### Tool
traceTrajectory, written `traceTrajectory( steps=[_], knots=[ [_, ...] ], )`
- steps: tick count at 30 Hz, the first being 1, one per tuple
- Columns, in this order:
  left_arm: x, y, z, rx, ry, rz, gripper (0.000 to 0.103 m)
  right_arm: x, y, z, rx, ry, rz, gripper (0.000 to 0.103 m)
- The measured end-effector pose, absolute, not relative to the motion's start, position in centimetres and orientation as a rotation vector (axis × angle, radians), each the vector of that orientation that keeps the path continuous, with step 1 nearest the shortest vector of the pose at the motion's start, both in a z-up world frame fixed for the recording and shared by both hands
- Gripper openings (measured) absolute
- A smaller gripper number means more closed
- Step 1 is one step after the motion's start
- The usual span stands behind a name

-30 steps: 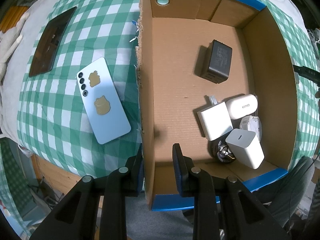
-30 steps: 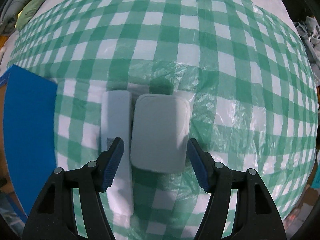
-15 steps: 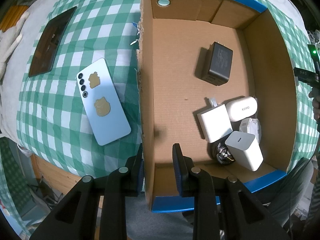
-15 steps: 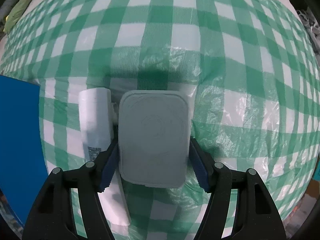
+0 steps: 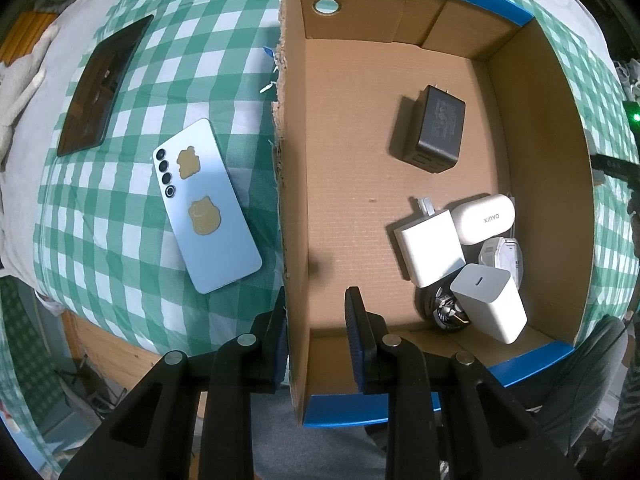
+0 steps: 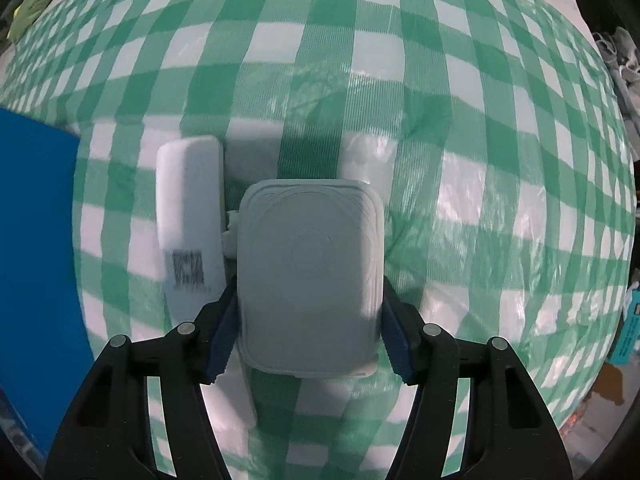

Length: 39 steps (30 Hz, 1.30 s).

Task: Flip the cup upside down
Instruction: 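Carry the white power bank with the right gripper over the box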

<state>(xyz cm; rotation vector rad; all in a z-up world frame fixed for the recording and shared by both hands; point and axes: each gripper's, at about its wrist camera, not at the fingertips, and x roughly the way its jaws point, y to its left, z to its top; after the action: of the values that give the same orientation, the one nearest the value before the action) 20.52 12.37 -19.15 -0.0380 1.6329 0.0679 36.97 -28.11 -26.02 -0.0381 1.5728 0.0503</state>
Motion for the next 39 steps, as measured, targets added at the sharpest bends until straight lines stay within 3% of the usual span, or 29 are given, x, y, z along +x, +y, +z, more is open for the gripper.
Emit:
traceTrajectory(
  steps=[22,33,39],
  knots=[
    [20.8,12.4,-19.1,-0.034,1.635,0.067,0.024,27.3,-25.9,-18.6,0.012,1.513,0.216,0.062],
    [20.9,12.4,-19.1,-0.037,1.634,0.067,0.024,27.1,-18.8,-11.1,-0.018,1.427,0.407,0.062],
    [21.0,12.4,-19.1,-0.039,1.633,0.066,0.024,26.6,-13.3,-10.3,-0.074,1.415,0.509,0.062]
  ],
)
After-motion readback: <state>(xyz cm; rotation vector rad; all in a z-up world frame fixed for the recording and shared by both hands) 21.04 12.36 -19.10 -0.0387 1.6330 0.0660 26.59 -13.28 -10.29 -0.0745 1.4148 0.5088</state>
